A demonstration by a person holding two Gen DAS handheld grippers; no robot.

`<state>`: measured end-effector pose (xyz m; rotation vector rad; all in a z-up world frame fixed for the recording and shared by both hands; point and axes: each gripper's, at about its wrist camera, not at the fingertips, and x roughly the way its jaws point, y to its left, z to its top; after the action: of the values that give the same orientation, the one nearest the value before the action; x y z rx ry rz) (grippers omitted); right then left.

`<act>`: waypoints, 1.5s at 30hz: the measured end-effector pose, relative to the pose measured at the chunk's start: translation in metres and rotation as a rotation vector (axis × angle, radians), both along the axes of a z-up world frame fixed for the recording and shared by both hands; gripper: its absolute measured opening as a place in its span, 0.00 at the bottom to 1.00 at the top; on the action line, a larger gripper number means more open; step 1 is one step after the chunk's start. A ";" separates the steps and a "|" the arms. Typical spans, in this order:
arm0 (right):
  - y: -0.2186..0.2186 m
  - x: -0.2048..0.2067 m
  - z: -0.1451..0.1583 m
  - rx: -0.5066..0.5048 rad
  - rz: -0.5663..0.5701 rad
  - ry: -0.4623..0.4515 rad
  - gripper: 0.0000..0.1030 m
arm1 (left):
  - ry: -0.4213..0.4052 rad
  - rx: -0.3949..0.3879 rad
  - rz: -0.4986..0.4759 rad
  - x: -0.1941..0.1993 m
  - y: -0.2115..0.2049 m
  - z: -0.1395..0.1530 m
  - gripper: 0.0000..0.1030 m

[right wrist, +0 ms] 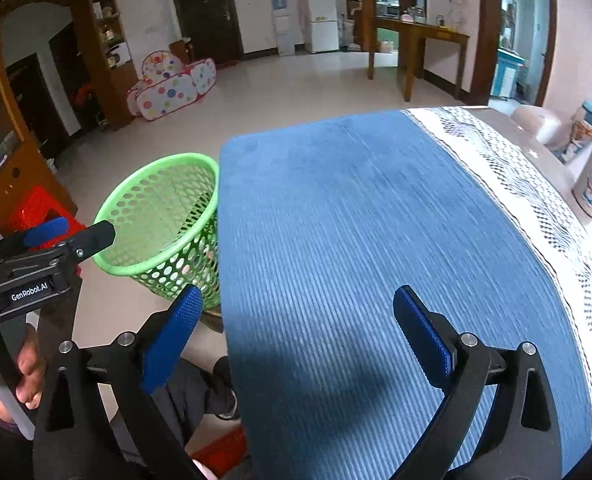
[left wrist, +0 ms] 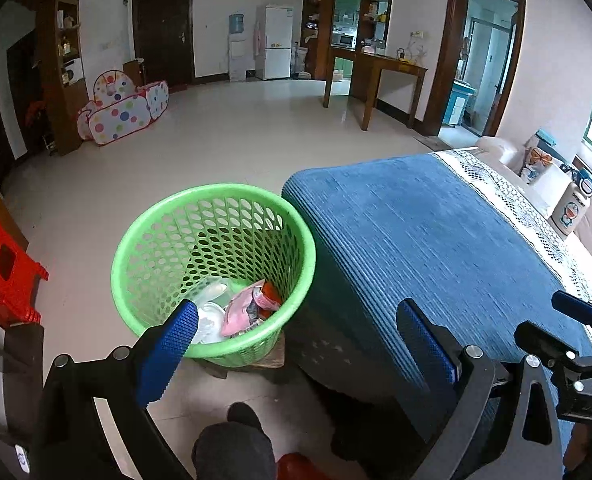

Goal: Collect trash

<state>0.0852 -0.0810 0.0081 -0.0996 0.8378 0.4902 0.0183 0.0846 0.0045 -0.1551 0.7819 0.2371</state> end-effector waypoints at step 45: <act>-0.016 -0.006 -0.007 0.045 -0.046 -0.031 0.93 | -0.038 0.038 0.021 -0.007 -0.029 0.013 0.93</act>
<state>0.0788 -0.0972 0.0015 -0.0465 0.7966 0.4627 0.0115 0.0553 0.0172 -0.1322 0.7376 0.2680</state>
